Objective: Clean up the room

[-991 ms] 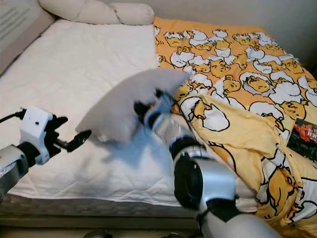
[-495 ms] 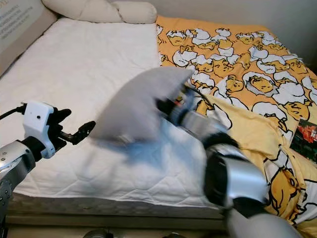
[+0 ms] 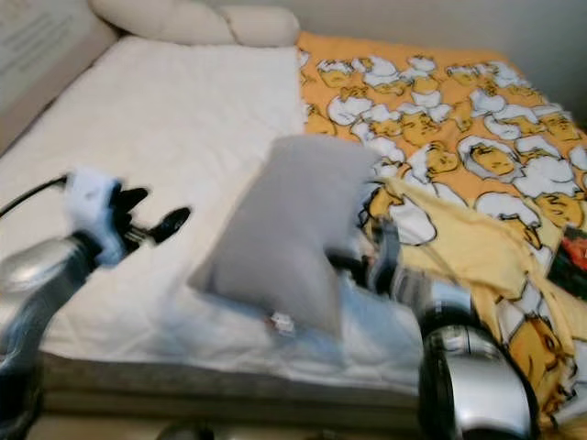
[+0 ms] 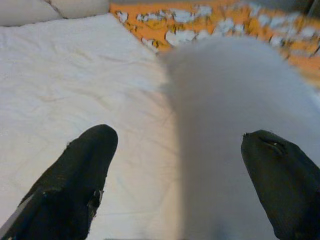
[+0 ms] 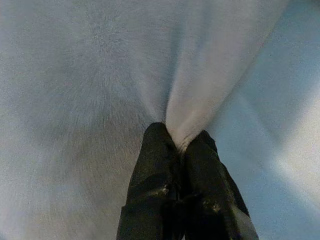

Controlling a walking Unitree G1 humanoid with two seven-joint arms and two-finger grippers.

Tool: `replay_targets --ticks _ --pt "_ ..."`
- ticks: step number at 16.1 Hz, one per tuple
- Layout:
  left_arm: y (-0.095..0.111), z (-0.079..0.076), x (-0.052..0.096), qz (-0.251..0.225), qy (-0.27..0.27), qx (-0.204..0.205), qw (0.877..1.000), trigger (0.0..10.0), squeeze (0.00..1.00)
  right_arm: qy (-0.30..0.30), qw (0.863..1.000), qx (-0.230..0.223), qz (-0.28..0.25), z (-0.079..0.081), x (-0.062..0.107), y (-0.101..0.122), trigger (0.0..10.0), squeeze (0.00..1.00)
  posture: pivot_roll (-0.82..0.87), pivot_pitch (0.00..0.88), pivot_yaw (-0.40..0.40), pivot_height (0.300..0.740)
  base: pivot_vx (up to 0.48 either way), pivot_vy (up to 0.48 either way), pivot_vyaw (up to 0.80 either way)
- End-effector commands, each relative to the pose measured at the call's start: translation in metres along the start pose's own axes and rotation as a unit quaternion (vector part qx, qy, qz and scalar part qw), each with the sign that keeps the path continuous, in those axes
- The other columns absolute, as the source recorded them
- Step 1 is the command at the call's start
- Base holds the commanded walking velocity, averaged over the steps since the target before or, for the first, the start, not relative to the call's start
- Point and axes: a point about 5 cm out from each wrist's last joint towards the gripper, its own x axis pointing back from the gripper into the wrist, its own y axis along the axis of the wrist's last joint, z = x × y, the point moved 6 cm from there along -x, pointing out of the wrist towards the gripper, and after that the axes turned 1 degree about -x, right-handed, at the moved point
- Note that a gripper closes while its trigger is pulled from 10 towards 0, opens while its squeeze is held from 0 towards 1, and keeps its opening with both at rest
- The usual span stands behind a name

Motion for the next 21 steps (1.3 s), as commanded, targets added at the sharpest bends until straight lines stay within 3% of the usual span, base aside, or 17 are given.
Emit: replay_targets --ticks 1,3,5,6,8,9,10,12,14,16,17,18,19,21 --pt "-0.011 -0.002 -0.013 0.019 -0.005 -0.015 1.0 10.0 1.0 -0.042 0.999 0.025 0.009 -0.016 0.007 -0.004 0.0 0.0 -0.01 0.0 -0.023 0.74 0.0 0.0 0.0" --pt "-0.012 0.004 -0.035 0.021 0.002 0.006 1.0 10.0 1.0 -0.043 0.999 0.005 0.001 -0.022 0.012 -0.004 0.0 0.0 -0.02 0.0 -0.023 0.74 0.0 0.0 0.0" --pt "-0.015 0.002 -0.055 0.023 -0.003 0.032 0.999 10.0 1.0 -0.056 0.998 0.017 0.003 -0.028 0.016 -0.007 0.0 0.0 -0.04 0.0 -0.024 0.74 0.0 0.0 0.0" --pt "-0.02 -0.005 -0.072 0.027 -0.006 0.053 0.998 10.0 1.0 -0.067 0.997 0.028 0.003 -0.032 0.016 -0.01 0.0 0.0 -0.06 0.0 -0.02 0.74 0.0 0.0 0.0" --pt "-0.03 -0.016 -0.088 0.038 -0.006 0.08 0.996 10.0 1.0 -0.068 0.997 0.035 0.001 -0.029 0.012 -0.011 0.0 0.0 -0.08 0.0 -0.017 0.74 0.0 0.0 0.0" --pt "-0.036 -0.027 -0.094 0.042 -0.014 0.133 0.99 10.0 1.0 -0.064 0.997 0.04 0.003 -0.025 0.01 -0.011 0.0 0.0 -0.1 0.0 -0.011 0.74 0.0 0.0 0.0" --pt "-0.044 -0.044 -0.099 0.055 -0.033 0.158 0.985 10.0 1.0 -0.061 0.997 0.043 0.005 -0.023 0.009 -0.012 0.0 0.0 -0.1 0.0 -0.011 0.74 0.0 0.0 0.0" --pt "-0.062 -0.053 -0.099 0.081 -0.027 0.173 0.981 10.0 1.0 -0.057 0.997 0.045 0.006 -0.021 0.008 -0.014 0.0 0.0 -0.11 0.0 -0.004 0.74 0.0 0.0 0.0" --pt "-0.07 -0.053 -0.098 0.087 -0.018 0.187 0.978 10.0 1.0 -0.053 0.998 0.046 0.004 -0.018 0.007 -0.013 0.0 0.0 -0.11 0.0 -0.003 0.74 0.0 0.0 0.0" --pt "-0.06 -0.081 -0.099 0.054 -0.106 0.315 0.941 10.0 1.0 -0.04 0.998 0.045 -0.001 -0.011 0.003 -0.009 0.0 0.0 -0.1 0.0 -0.018 0.74 0.0 0.0 0.0" --pt "-0.059 -0.093 -0.098 0.056 -0.141 0.331 0.931 10.0 1.0 -0.037 0.998 0.046 0.0 -0.009 0.002 -0.009 0.0 0.0 -0.1 0.0 -0.02 0.74 0.0 0.0 0.0" --pt "-0.068 -0.115 -0.093 0.082 -0.192 0.317 0.925 10.0 1.0 -0.032 0.998 0.049 0.001 -0.006 0.001 -0.008 0.0 0.0 -0.1 0.0 -0.032 0.74 0.0 0.0 0.0" --pt "-0.068 -0.115 -0.093 0.082 -0.192 0.317 0.925 10.0 1.0 -0.032 0.998 0.049 0.001 -0.006 0.001 -0.008 0.0 0.0 -0.1 0.0 -0.032 0.74 0.0 0.0 0.0" --pt "-0.073 -0.147 -0.087 0.096 -0.261 0.324 0.904 10.0 1.0 -0.021 0.998 0.056 -0.002 0.003 -0.003 -0.002 0.0 0.0 -0.1 0.0 -0.043 0.74 0.0 0.0 0.0"
